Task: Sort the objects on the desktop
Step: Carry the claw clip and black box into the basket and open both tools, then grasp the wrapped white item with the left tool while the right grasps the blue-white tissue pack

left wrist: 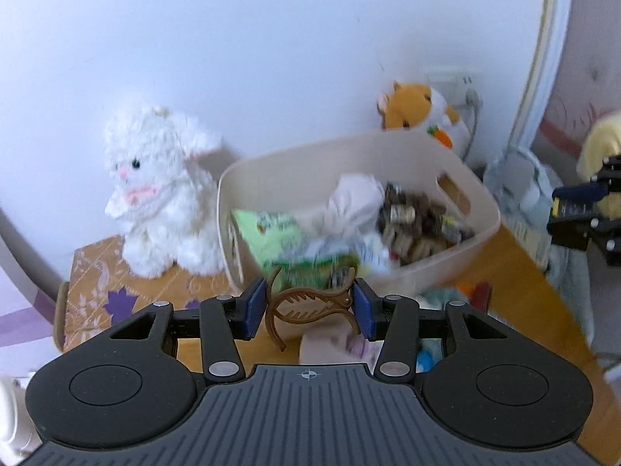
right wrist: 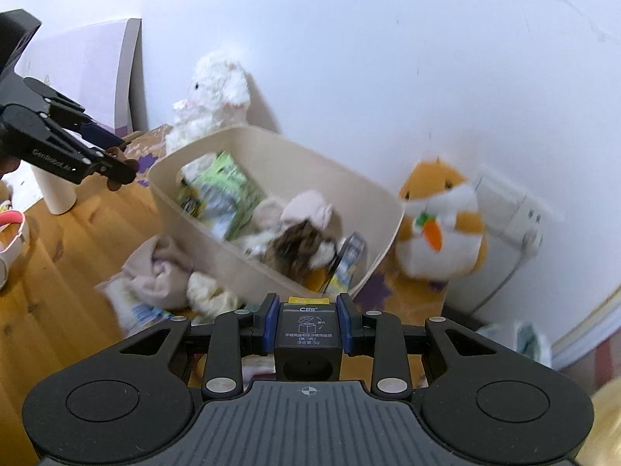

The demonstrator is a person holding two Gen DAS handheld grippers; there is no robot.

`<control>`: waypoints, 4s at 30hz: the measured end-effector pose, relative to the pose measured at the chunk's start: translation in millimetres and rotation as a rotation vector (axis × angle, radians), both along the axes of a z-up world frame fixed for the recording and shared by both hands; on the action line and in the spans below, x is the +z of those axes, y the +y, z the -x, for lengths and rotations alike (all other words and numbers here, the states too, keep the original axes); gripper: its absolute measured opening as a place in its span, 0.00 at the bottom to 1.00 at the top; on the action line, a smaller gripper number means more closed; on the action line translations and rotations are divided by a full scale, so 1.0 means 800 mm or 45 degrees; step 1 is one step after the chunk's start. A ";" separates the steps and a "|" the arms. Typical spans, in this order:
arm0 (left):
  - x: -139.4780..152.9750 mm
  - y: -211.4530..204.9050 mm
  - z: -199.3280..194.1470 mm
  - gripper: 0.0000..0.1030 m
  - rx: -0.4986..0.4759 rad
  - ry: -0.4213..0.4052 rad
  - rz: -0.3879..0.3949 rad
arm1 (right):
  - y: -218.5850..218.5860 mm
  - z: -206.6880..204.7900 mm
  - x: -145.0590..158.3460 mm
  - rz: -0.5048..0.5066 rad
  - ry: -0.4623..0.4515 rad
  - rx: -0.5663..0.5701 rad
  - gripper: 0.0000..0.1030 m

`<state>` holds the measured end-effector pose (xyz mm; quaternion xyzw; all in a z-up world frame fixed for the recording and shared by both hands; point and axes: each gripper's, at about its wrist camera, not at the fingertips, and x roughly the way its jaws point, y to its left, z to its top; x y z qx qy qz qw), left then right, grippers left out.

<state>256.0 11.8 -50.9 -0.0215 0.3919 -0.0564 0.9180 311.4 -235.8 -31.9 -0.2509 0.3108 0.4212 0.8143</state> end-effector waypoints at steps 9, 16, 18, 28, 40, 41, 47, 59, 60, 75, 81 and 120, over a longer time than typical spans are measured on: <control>0.025 -0.021 -0.057 0.47 -0.013 -0.081 -0.044 | 0.042 -0.042 0.021 -0.045 -0.082 0.039 0.28; 0.017 -0.044 -0.100 0.47 -0.036 -0.074 -0.073 | 0.080 -0.075 0.011 -0.043 -0.076 0.057 0.29; 0.005 -0.048 -0.113 0.47 -0.022 -0.050 -0.070 | 0.089 -0.084 0.004 -0.038 -0.066 0.050 0.29; -0.059 -0.058 -0.158 0.47 0.117 0.145 -0.120 | 0.120 -0.116 -0.065 0.052 0.103 0.010 0.29; -0.066 -0.049 -0.157 0.73 0.215 0.163 -0.090 | 0.110 -0.105 -0.075 0.079 0.011 -0.017 0.77; -0.063 -0.047 -0.153 0.74 0.215 0.152 -0.090 | 0.107 -0.103 -0.072 0.077 0.006 -0.012 0.78; -0.044 -0.037 -0.127 0.77 0.217 0.099 -0.096 | 0.086 -0.077 -0.058 0.014 -0.064 0.001 0.98; -0.041 -0.047 -0.044 0.78 0.156 0.124 -0.082 | 0.017 -0.023 -0.064 -0.079 -0.018 -0.067 1.00; -0.043 -0.049 -0.037 0.78 0.151 0.131 -0.083 | 0.013 -0.020 -0.069 -0.063 -0.008 -0.069 1.00; -0.118 -0.061 0.032 0.79 0.169 0.429 0.069 | -0.017 0.032 -0.143 0.105 0.176 -0.066 1.00; -0.134 -0.063 0.038 0.80 0.110 0.442 0.011 | -0.003 0.044 -0.165 0.184 0.198 -0.021 1.00; -0.186 -0.076 0.022 0.50 -0.302 0.407 -0.130 | 0.020 0.020 -0.208 0.167 0.314 -0.089 0.74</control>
